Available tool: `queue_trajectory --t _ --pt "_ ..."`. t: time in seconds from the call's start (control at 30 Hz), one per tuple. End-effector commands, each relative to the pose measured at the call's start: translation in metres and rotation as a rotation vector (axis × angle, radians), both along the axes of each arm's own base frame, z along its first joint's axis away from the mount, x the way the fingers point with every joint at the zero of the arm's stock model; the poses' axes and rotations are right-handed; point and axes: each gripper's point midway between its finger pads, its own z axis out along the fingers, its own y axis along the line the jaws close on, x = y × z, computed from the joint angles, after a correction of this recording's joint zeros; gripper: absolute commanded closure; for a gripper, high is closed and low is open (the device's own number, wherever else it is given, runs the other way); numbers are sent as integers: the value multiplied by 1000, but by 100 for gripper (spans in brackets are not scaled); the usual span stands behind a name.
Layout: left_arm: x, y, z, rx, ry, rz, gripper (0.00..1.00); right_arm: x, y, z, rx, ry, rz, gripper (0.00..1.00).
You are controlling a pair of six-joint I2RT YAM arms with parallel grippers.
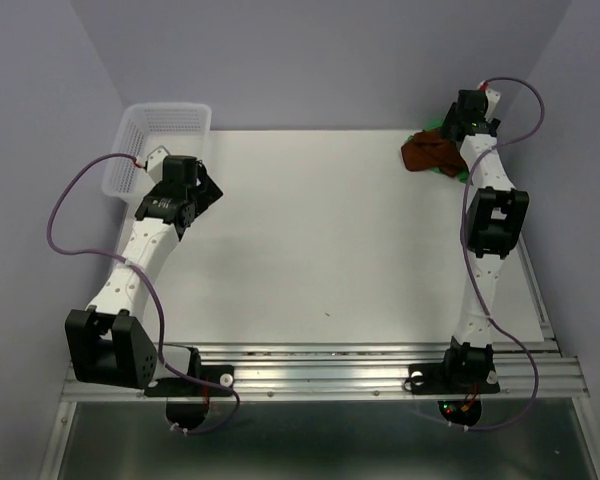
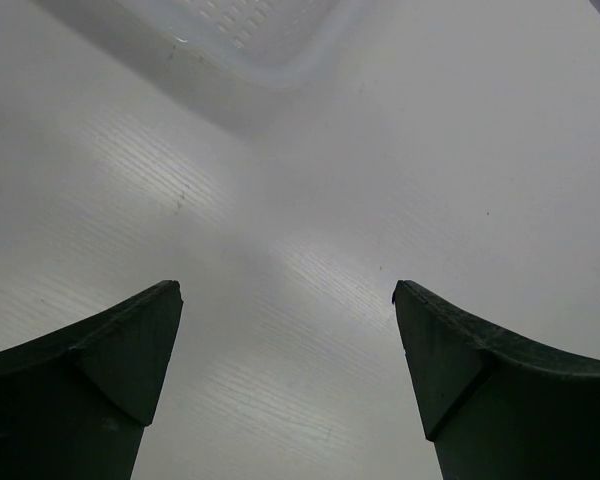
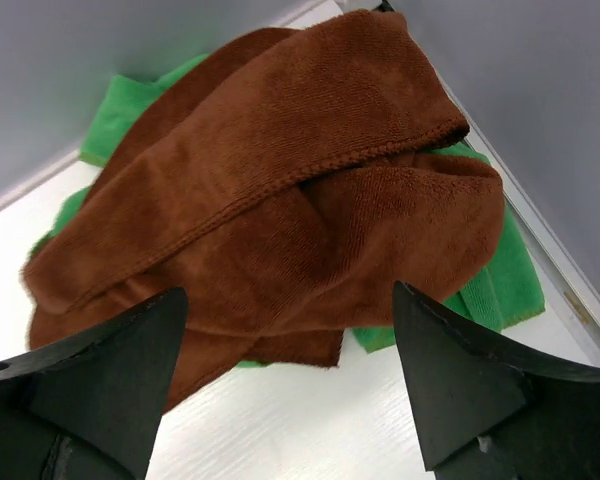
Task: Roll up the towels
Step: Grab a towel with the right arm
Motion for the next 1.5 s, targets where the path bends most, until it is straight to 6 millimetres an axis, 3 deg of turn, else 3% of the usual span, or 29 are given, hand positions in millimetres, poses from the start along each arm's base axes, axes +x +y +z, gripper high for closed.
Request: queue_trajectory --t 0.0,0.07,0.23,0.37,0.67,0.8,0.93,1.0,1.07,1.17,1.27,1.47 --pt "9 3 9 13 -33 5 1 21 -17 23 -51 -78 -1 15" --pt "10 5 7 22 -26 5 1 25 -18 22 -49 -100 -9 20" --pt "10 9 6 40 -3 20 1 22 -25 -5 -37 -63 -36 29" --pt "9 9 5 39 0 21 1 23 -30 -12 -27 -69 -49 51" --pt "7 16 12 64 -5 45 1 25 -32 -21 -10 -65 -42 44" --pt "6 19 15 71 -4 61 1 24 -37 -35 -2 -42 -41 44" --pt "8 21 18 72 -13 73 1 28 -34 -40 9 -43 -29 48" --pt "8 21 20 72 -17 72 1 29 -33 -43 15 -44 -25 57" --pt "8 22 21 71 -18 77 1 31 -32 -37 23 -58 -23 72" --pt "8 21 24 64 -27 75 1 32 -30 -26 31 -79 -12 81" --pt "9 20 27 59 -39 70 1 30 -29 0 19 -113 -4 83" --pt "8 17 32 46 -58 56 1 16 -25 74 -9 -206 31 89"
